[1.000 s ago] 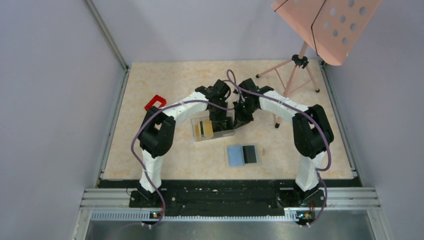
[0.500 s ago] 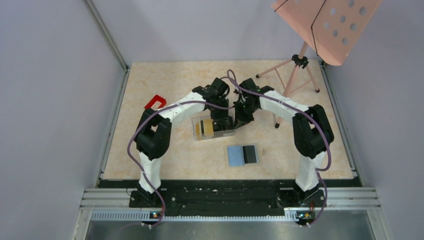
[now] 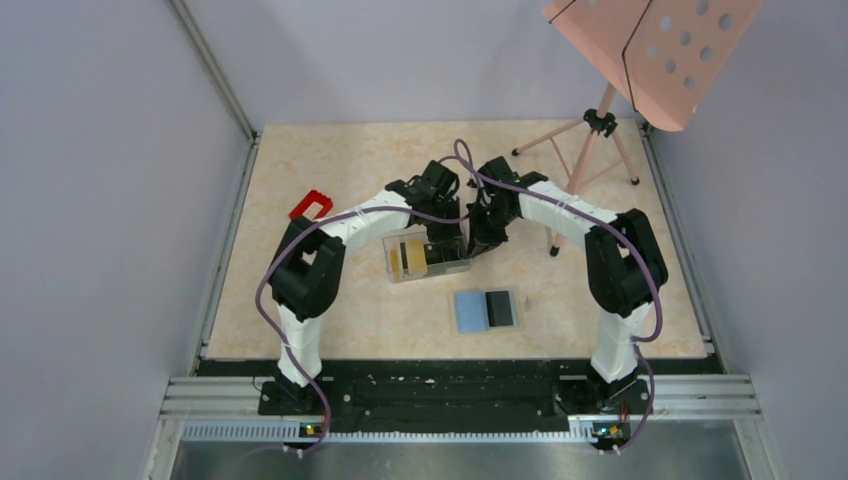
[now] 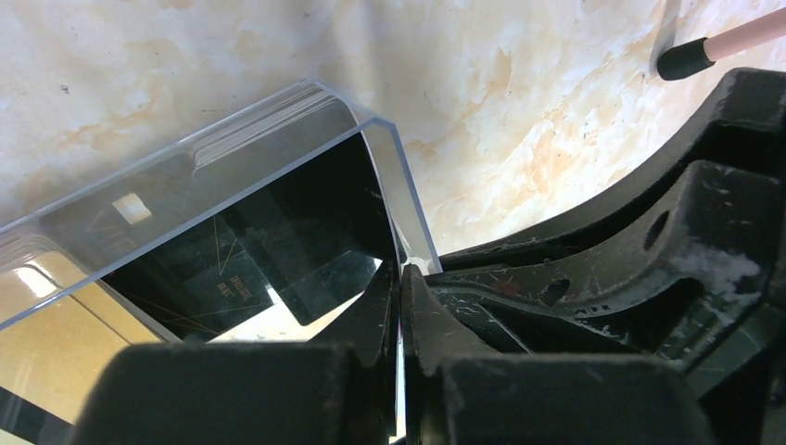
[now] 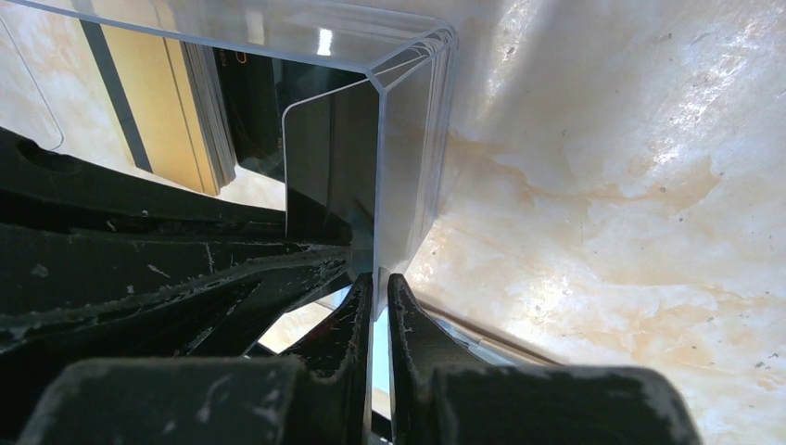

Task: Put the credit cards into the card holder
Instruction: Pick up the credit card from the storage box, then insert the credit card into the card holder.

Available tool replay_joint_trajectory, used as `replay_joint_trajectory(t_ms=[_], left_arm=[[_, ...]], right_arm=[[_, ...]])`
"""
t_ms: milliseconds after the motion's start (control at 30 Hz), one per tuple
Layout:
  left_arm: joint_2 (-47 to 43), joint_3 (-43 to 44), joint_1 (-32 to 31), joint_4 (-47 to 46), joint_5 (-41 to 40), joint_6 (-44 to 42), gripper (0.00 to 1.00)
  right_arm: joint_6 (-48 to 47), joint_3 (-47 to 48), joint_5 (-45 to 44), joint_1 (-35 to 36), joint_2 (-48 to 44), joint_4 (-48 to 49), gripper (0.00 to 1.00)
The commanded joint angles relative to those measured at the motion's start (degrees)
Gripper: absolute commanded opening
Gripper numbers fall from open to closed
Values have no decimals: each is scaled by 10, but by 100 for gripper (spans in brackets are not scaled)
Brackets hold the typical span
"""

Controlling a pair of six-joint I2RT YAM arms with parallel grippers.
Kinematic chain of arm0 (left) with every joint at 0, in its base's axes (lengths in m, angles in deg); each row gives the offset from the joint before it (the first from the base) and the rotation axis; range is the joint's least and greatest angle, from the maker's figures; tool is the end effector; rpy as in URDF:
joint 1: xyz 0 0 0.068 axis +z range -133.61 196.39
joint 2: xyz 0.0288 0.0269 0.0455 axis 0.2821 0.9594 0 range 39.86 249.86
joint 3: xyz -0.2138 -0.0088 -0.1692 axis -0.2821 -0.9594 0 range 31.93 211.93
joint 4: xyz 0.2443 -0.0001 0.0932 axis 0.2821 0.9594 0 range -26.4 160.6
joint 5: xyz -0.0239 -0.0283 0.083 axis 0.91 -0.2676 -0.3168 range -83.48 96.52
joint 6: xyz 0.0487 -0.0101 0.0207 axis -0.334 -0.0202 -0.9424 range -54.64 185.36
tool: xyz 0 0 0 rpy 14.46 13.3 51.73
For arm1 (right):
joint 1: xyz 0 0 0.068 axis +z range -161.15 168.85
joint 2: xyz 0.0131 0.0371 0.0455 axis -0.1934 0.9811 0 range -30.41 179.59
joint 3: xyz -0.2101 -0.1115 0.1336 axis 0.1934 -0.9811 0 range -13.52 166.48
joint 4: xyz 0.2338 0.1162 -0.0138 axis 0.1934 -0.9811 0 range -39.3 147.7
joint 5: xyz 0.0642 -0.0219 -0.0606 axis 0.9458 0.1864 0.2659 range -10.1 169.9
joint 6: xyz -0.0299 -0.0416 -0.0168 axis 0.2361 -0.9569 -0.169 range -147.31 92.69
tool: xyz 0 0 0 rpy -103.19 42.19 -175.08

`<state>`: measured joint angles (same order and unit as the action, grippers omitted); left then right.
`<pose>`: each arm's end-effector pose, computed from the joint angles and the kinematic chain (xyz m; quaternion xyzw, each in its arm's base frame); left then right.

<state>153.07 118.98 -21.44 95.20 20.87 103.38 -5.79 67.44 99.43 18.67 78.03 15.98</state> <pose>0.3330 -0.2695 0.2102 0.0330 0.9532 -0.2640 0.1436 0.3296 0.2027 0.2036 -0.1008 0.9645 0.2275 0.0882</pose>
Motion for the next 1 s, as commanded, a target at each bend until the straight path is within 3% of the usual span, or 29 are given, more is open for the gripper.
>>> replay_joint_trajectory(t_ms=[0,67,267,500,633,767,967], left_arm=[[-9,-13,-3,-28,6,5,0],[-26,-16,-3,-35,5,6,0],[-116,-49,-3,-55,-18,15,0],[-260,-166,-3,-134,-3,48,0],[-333,-270,-4,-237,74,110,0],[-374,-400,-7,-452,168,225,0],[-397,-541,-39,-753,178,366,0]], right_arm=[[-1,13,36,6,-20,20,7],[-2,18,37,6,-31,20,13],[5,26,44,-10,-88,20,46],[3,-36,107,-45,-203,41,71],[41,-131,223,-82,-272,111,72],[101,-229,351,-115,-320,206,67],[200,-331,467,-140,-367,352,61]])
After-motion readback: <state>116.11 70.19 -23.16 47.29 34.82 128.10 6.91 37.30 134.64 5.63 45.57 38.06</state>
